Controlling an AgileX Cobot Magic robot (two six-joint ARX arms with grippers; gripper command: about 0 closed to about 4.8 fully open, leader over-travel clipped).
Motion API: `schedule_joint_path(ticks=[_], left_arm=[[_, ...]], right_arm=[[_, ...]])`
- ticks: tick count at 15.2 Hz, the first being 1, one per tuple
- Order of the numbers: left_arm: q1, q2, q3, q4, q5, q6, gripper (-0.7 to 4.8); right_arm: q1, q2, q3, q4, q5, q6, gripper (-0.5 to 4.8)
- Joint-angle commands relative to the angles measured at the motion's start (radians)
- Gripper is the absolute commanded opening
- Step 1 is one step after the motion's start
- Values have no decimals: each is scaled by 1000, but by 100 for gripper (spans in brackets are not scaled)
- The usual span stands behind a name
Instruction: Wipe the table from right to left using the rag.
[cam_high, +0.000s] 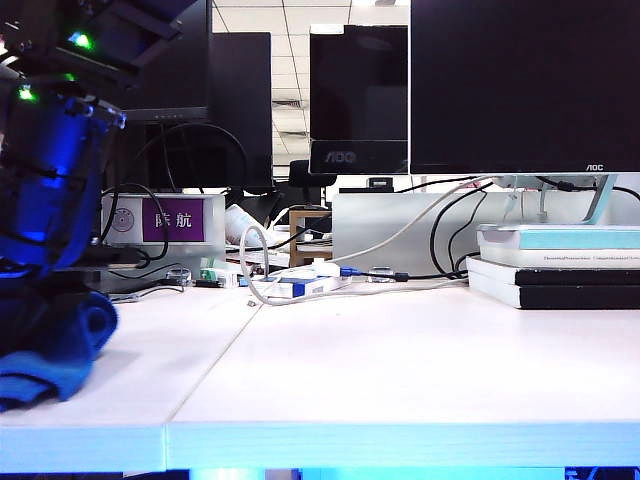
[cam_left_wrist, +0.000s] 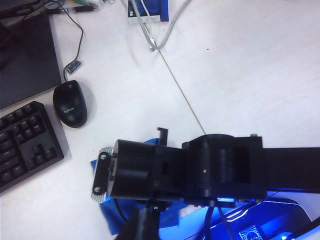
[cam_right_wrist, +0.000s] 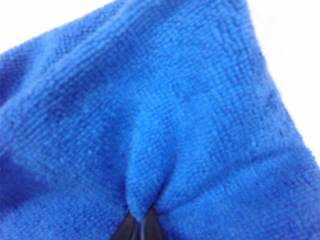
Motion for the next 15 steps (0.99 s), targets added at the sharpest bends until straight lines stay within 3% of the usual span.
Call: schedule_joint_path(ticks=[1,6,11,13,15], left_arm=[[1,-4,3,-5,-2,-3,-5],[1,-3,3,-5,-3,-3,-5],[8,0,1,-5,-3,5,-5],[96,6,0,-5,9,54,-5],[237,13,0,-2,113,79,-5]], right_arm=[[-5,11,-11,-229,90,-3,-6],[-40,11,-11,-375,130,-3,-6],[-56,11,-11,-401,131,-3,-6],[-56,11,-11,-404,128,-3,-6],[-56,11,-11,-403,127,-3,-5]])
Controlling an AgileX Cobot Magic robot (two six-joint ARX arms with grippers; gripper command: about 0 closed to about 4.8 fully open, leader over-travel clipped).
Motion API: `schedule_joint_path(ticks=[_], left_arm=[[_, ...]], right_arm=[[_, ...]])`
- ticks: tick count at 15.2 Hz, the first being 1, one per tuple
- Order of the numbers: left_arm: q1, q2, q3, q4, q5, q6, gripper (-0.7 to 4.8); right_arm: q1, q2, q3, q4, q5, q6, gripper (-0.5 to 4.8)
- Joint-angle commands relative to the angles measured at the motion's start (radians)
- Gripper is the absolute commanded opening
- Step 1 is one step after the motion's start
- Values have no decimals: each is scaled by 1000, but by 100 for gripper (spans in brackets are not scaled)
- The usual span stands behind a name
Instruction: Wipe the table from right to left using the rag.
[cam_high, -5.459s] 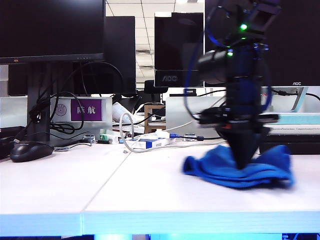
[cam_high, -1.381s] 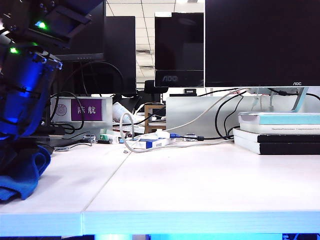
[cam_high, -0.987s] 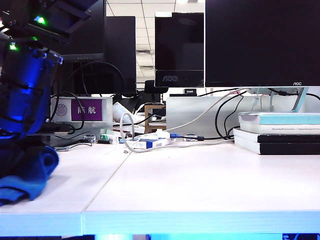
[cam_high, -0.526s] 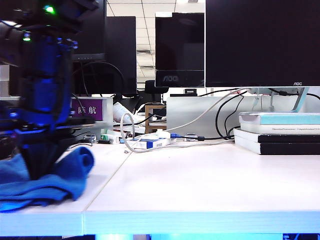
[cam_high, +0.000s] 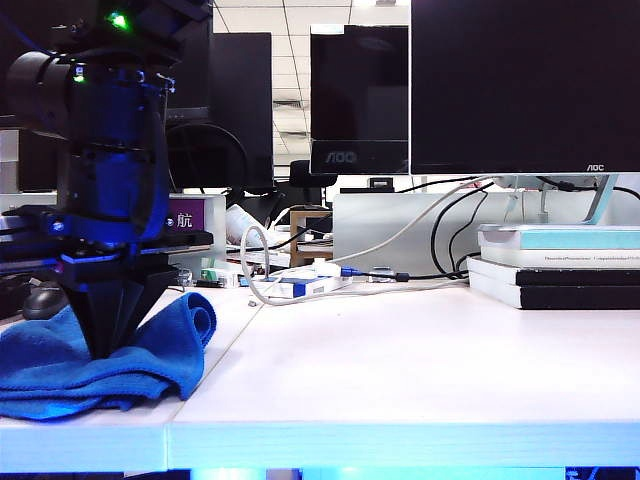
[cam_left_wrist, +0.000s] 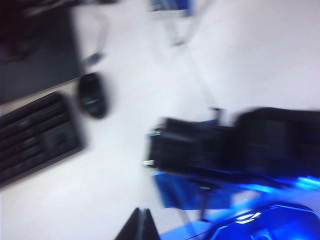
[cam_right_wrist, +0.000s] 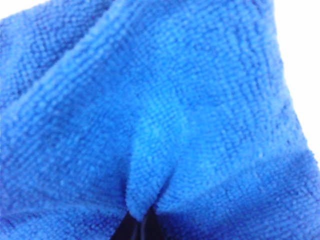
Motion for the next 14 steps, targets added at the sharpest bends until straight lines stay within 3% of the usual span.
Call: schedule_joint_path(ticks=[1,3,5,7,8,10,12,14], left_arm=[[189,6,-2,5,154,50,-5],[340,6,-63,54,279,64,-5],[435,6,-144,87,312,88,-5],[548,6,-313,185,513,127,-5],[599,6,-377,212,562,149,-5],[656,7,-477,254,603,163,-5],[721,7,-546,288,610,189,-5],[756,8,-595,329,643,190,-5]], right_arm=[[-9,35,-26,-114,31,-2,-6],[-9,35,-25,-109,31,2,-6],[-7,35,-25,-106,31,5,-6],[-7,35,-22,-103,23,6,-5],[-4,35,-19,-98,23,9,-5],[-4,35,-19,-92,3,9,-5],[-4,35,-19,-80,-6,9,44],[-4,35,-19,-59,-39,8,54]])
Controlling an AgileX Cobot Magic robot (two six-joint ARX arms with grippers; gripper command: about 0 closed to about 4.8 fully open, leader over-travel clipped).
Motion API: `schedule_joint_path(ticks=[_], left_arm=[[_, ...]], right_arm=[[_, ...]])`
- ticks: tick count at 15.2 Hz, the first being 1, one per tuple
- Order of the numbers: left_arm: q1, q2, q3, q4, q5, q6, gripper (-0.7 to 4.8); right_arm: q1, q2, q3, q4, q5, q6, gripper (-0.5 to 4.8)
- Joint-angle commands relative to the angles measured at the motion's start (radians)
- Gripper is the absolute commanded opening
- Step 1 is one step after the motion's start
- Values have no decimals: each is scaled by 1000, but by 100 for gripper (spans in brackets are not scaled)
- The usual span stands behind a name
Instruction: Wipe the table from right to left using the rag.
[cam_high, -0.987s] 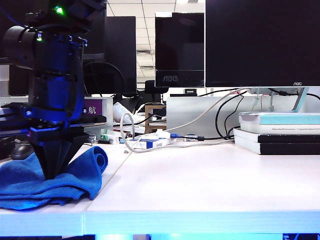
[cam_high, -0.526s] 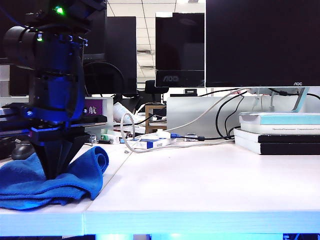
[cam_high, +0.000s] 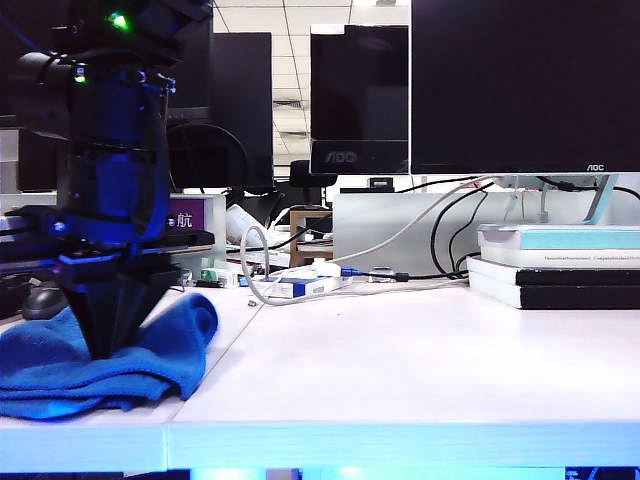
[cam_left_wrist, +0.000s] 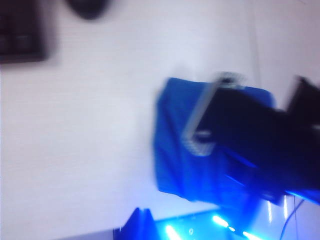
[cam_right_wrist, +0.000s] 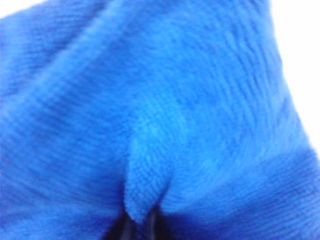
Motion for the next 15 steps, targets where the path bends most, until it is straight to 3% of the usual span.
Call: schedule_joint_path(ticks=[1,5,12,13,15], left_arm=[[49,-1,-50,63,41,11,-5],[106,14,-56,87,44,-3,-5],[112,81,-99,117,43,-20,-5],[112,108,-103,114,43,-20,-5],[112,141,-108,116,44,-17,-5]], right_arm=[[-1,35,-21,-44,-50,1,54],[24,35,-21,34,-100,2,7],[43,37,-21,124,-182,3,7],[45,35,-21,126,-187,2,22],[44,29,-20,107,-184,2,101]])
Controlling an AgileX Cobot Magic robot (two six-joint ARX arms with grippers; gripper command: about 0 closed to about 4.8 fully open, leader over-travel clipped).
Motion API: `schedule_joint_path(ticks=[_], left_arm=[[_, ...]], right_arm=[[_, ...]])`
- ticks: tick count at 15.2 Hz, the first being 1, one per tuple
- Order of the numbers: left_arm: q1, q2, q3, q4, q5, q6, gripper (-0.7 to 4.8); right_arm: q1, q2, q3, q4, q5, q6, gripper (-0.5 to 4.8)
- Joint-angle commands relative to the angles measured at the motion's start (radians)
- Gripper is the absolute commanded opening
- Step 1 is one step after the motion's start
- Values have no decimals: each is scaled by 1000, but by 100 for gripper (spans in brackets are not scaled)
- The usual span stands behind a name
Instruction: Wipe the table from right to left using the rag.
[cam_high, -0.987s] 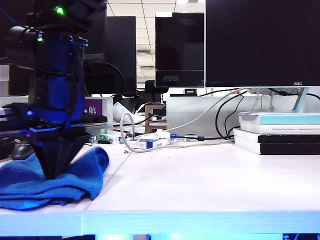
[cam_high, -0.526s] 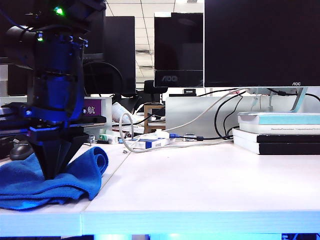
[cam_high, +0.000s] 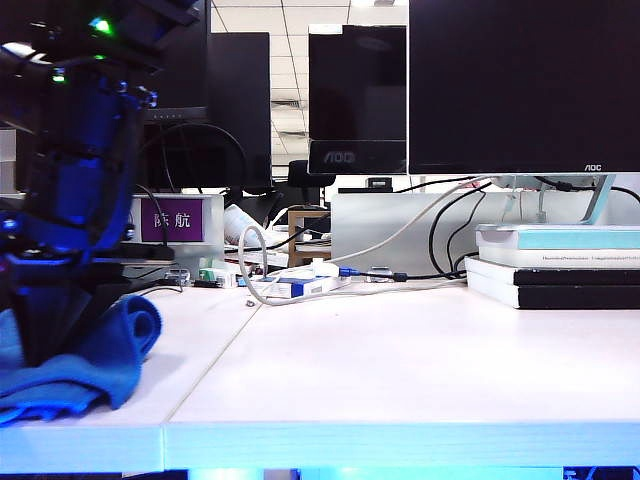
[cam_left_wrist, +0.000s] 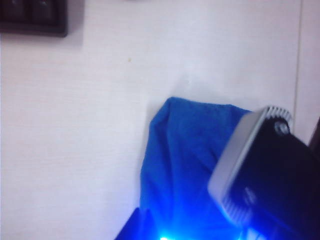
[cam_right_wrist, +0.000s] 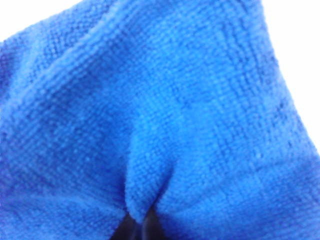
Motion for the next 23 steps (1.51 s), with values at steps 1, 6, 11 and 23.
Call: schedule_joint_path(ticks=[1,6,11,23], left_arm=[[0,46,-5,8,4,6,-5],[0,125,-11,24,83,8,-5],[0,177,-11,29,117,8,-5],[-2,356,-11,22,319,0,-5]], right_arm=[[10,15,-14,-35,-34,2,109],[8,4,80,-93,-31,-4,124],[1,2,111,-115,-32,-4,226],[1,1,116,-141,-35,-42,225]])
